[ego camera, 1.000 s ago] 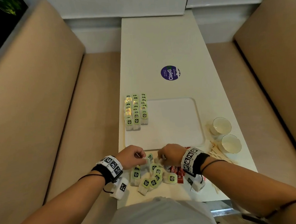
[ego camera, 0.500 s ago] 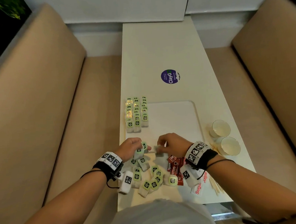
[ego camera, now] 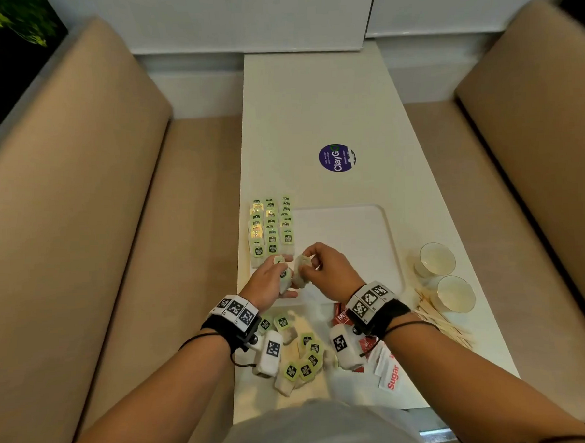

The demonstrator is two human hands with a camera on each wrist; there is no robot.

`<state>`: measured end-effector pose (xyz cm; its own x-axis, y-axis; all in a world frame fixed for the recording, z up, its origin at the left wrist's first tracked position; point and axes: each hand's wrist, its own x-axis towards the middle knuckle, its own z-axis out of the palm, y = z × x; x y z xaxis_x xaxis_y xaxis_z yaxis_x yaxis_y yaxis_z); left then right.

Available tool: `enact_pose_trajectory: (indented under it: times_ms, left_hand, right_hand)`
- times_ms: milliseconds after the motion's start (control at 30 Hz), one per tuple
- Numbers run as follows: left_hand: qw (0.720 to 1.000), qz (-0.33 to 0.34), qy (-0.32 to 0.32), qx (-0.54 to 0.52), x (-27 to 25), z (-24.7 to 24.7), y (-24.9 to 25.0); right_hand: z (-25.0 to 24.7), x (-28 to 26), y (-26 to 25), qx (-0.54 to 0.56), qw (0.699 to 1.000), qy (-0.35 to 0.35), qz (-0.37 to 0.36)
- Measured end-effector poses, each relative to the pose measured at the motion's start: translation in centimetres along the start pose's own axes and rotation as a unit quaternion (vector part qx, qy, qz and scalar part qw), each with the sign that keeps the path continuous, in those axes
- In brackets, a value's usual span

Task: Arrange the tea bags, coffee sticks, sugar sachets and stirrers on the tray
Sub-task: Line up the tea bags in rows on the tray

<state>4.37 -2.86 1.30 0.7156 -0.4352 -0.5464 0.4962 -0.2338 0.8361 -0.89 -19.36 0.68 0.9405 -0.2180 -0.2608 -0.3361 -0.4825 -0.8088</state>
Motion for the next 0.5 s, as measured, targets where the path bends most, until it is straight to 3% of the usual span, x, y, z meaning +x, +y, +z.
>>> enact_pose_trajectory:
  times_ms: [200,400,500]
  left_hand:
    - [0.999,0.018,-0.009,0.026,-0.3,0.6,0.3]
    - [0.999,0.000,-0.023,-0.028,-0.3,0.2,0.2]
    - [0.999,0.014,-0.042,0.021,0.1,-0.2,-0.2]
  right_hand:
    - [1.2,0.4,-1.0,0.044,0.998,0.035,0.024]
    - [1.6,0.3,-1.1,0.085,0.996,0.011,0.014]
    - [1.4,0.3,-1.0,0.087,0.996,-0.008,0.011]
